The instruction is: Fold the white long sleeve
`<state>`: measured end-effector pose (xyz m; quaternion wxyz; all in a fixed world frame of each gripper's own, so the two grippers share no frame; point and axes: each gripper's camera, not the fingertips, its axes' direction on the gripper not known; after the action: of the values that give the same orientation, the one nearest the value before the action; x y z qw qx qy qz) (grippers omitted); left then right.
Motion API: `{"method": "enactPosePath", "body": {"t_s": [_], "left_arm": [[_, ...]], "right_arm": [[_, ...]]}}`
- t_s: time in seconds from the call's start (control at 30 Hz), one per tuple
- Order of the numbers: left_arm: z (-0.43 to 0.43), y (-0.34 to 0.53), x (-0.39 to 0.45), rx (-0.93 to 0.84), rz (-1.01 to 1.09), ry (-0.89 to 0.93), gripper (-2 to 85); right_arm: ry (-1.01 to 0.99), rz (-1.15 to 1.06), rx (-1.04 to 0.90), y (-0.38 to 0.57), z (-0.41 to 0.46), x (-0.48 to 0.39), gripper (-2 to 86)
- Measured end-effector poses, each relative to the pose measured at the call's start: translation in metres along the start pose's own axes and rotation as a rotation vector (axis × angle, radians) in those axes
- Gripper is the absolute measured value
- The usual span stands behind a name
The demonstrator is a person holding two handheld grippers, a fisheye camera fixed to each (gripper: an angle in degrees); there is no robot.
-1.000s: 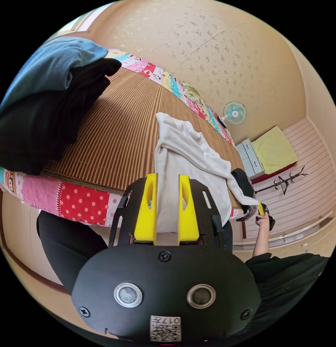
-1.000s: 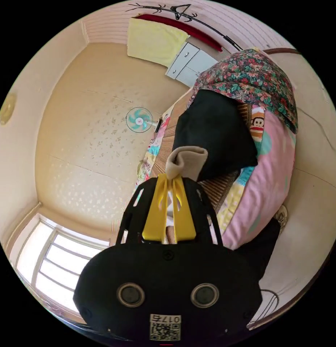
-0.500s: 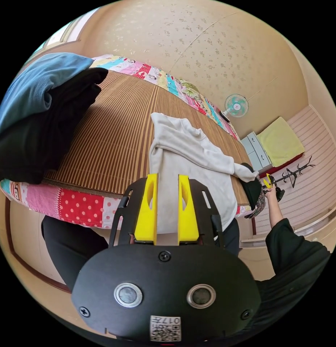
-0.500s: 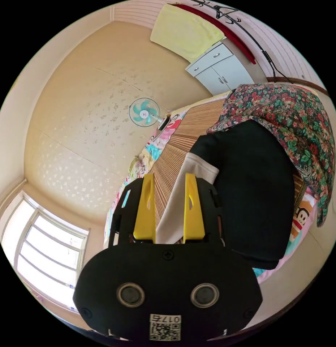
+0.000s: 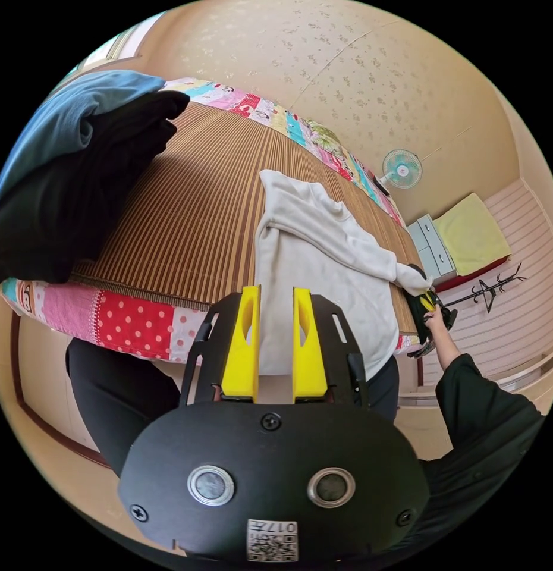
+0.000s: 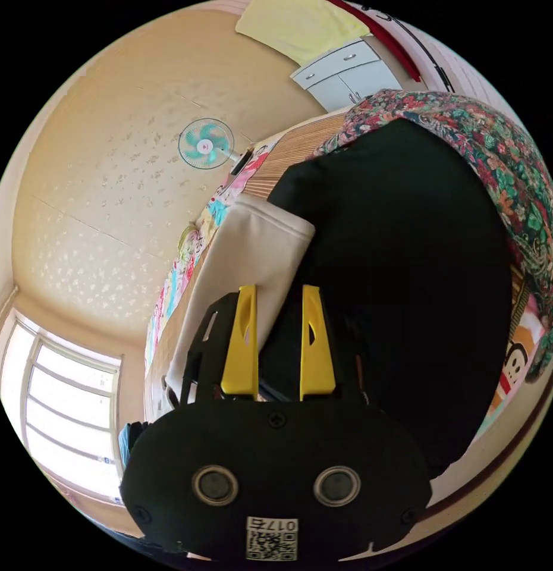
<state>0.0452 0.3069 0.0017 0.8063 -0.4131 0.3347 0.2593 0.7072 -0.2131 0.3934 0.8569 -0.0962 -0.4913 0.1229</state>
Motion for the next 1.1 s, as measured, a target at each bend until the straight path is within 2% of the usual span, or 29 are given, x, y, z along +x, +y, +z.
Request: {"method": "enactPosePath", "body": {"t_s": [0.13, 0.23, 0.27, 0.37, 0.47, 0.5, 0.57, 0.67, 0.77, 0.83, 1.0, 1.1], "left_arm": [[-0.001, -0.001, -0.005, -0.006, -0.012, -0.017, 8.7], [-0.005, -0.003, -0.01, 0.007, -0.023, -0.014, 8.7], [-0.005, -0.004, -0.012, 0.009, -0.025, -0.013, 8.6], [-0.001, -0.003, -0.018, 0.015, -0.042, 0.009, 8.6], [0.007, -0.003, -0.023, -0.013, -0.049, 0.048, 8.6], [0.008, -0.003, -0.024, -0.015, -0.049, 0.055, 8.6], [0.004, -0.002, -0.027, -0.002, -0.045, 0.059, 8.5], [-0.002, 0.0, -0.034, 0.021, -0.045, 0.057, 8.5], [-0.004, 0.0, -0.043, 0.03, -0.055, 0.073, 8.5], [-0.005, 0.0, -0.048, 0.038, -0.066, 0.083, 8.4], [-0.004, 0.0, -0.057, 0.044, -0.085, 0.105, 8.5], [-0.006, 0.001, -0.059, 0.056, -0.071, 0.087, 8.4]], "right_arm": [[0.083, -0.064, -0.05, -0.011, 0.019, -0.042, 4.2], [0.111, -0.073, -0.01, -0.009, -0.024, -0.086, 3.2], [0.099, -0.034, 0.059, 0.0, -0.054, -0.091, 3.1], [0.159, 0.065, 0.199, 0.021, -0.095, -0.065, 3.1], [0.356, 0.184, 0.074, 0.028, -0.057, 0.0, 3.7], [0.345, 0.208, 0.047, 0.032, -0.05, 0.014, 4.0], [0.091, 0.193, 0.173, 0.057, -0.064, 0.049, 6.0], [-0.002, 0.219, 0.268, 0.075, -0.082, 0.07, 9.2], [-0.065, 0.184, 0.267, 0.073, -0.079, 0.076, 9.9], [-0.082, 0.181, 0.262, 0.068, -0.071, 0.075, 9.3], [0.057, 0.23, 0.17, 0.048, -0.052, 0.051, 4.0], [0.04, 0.01, 0.254, 0.048, -0.068, -0.038, 3.3]]}}
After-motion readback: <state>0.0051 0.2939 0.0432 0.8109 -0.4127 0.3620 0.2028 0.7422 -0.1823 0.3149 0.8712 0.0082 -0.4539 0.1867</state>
